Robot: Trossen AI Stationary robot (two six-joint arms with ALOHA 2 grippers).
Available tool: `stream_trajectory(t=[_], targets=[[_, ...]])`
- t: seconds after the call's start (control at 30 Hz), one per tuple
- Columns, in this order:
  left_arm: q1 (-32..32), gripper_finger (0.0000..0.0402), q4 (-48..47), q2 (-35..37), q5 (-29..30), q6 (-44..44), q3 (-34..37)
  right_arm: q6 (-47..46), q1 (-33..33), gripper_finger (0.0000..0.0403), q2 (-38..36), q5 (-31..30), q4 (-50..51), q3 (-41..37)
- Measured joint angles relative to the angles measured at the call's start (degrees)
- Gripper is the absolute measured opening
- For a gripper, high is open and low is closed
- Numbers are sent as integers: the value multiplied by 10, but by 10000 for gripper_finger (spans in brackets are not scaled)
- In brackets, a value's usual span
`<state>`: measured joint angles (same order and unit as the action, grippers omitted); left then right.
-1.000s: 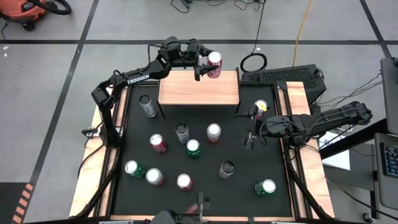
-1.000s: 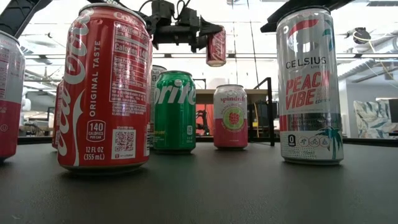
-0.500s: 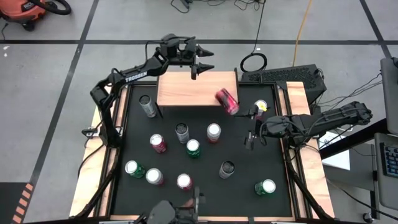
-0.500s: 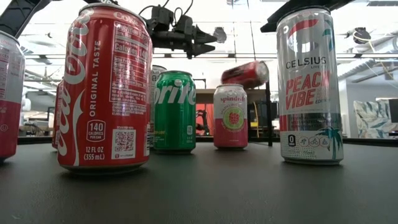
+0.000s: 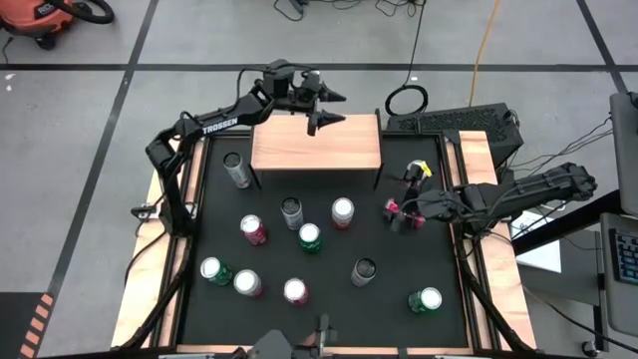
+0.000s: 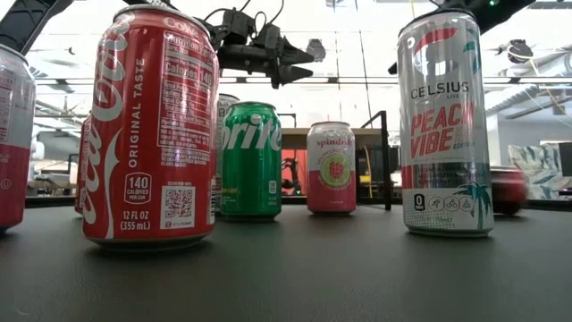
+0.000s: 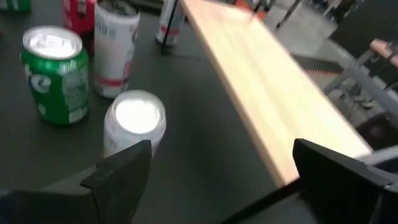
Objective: Place canned beverage on shelf
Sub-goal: Put the top right red soda can on the shelf
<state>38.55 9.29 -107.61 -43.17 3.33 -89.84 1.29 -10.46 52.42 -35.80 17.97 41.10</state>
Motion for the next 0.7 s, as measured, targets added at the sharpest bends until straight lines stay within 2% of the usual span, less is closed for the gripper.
stream_trajectory(t=[0.2,0.5,0.7], targets=[[-29,315,-21,0,-2,0,0,-91,0,367,0,2,95,0],[-91,315,-44,4,-12,-42,0,-264,0,367,0,133,250,24],[-134,315,-91,4,-18,-16,0,-304,4,370,7,181,336,33]])
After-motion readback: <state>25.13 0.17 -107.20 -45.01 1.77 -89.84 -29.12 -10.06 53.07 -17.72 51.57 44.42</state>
